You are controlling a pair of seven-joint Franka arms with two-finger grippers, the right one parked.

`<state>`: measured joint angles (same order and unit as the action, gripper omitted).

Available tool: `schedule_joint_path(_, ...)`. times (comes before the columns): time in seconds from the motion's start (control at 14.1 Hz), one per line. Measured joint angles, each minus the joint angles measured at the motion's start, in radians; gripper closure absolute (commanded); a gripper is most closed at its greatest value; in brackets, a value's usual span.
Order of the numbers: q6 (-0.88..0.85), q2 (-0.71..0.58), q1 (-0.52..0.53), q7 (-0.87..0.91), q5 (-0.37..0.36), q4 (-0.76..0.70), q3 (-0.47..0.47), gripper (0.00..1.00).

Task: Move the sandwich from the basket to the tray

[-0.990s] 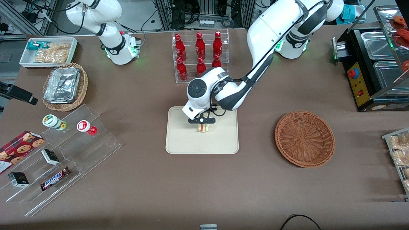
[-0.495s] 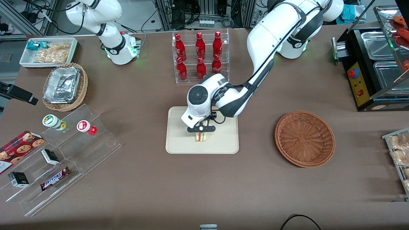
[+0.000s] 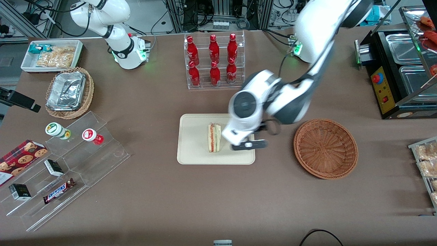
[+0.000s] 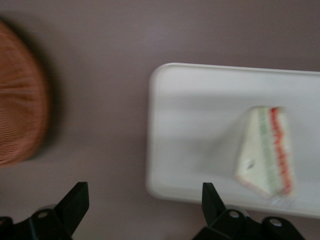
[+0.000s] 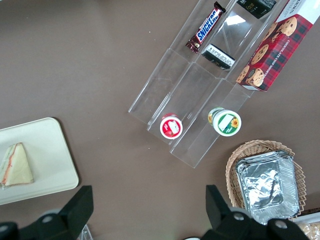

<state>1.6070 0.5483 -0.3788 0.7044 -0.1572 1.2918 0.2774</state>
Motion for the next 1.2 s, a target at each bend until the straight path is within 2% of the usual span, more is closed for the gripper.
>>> schedule_joint_path(0.28,-0.216,-0.222,0.208,-0.271,0.005,0.064,-0.002,0.00)
schedule_joint_path(0.64,-0.317,-0.339,0.441,-0.590,0.011,0.093,-0.005,0.00)
schedule_joint_path(0.85,-0.321,-0.434,0.505,-0.618,0.015,0.160,-0.006,0.00)
schedule_joint_path(1.2,-0.335,-0.500,0.511,-0.618,0.038,0.187,-0.002,0.00)
